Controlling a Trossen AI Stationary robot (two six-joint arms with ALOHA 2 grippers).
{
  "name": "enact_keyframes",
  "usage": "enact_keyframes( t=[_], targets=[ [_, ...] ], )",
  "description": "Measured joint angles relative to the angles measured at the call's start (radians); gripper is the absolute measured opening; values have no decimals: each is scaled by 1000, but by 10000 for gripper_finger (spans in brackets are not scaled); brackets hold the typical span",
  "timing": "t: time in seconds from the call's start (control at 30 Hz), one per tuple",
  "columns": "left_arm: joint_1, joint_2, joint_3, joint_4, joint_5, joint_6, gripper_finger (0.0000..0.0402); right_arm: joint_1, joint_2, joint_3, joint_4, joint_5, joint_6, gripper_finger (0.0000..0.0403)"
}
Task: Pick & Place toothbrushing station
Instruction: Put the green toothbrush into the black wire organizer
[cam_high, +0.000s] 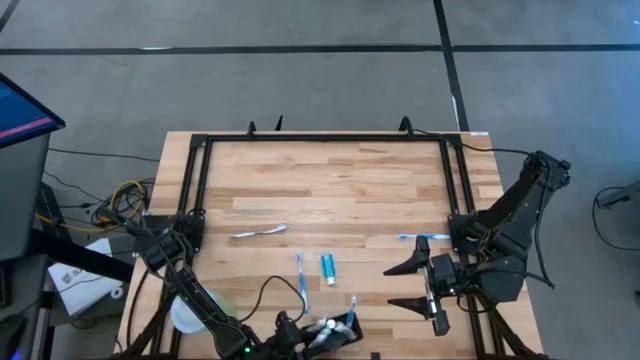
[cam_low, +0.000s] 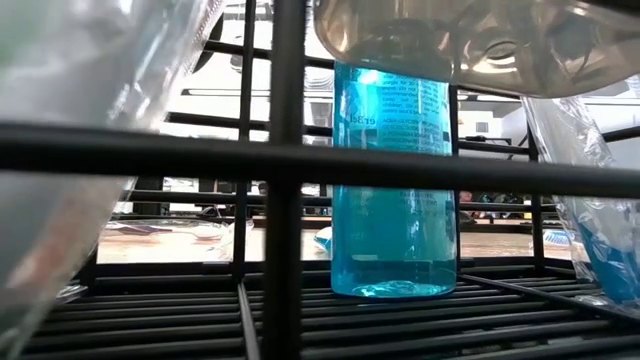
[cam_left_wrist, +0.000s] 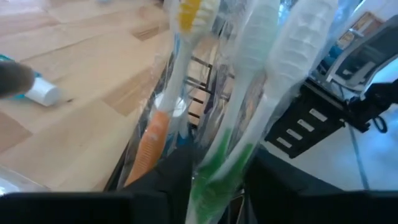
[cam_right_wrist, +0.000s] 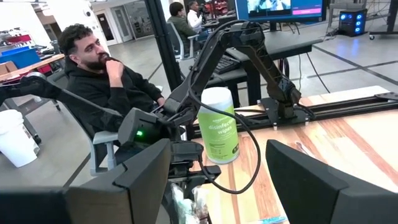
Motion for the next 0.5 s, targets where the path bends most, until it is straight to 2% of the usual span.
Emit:
enact_keyframes(
  t=[0.23, 0.5],
  targets=[
    [-6, -6, 0, 6, 12, -42, 168, 0, 0, 0, -9, 0, 0, 256],
    [0, -6, 36, 0, 71, -9, 163, 0, 0, 0, -11, 0, 0, 256]
  ],
)
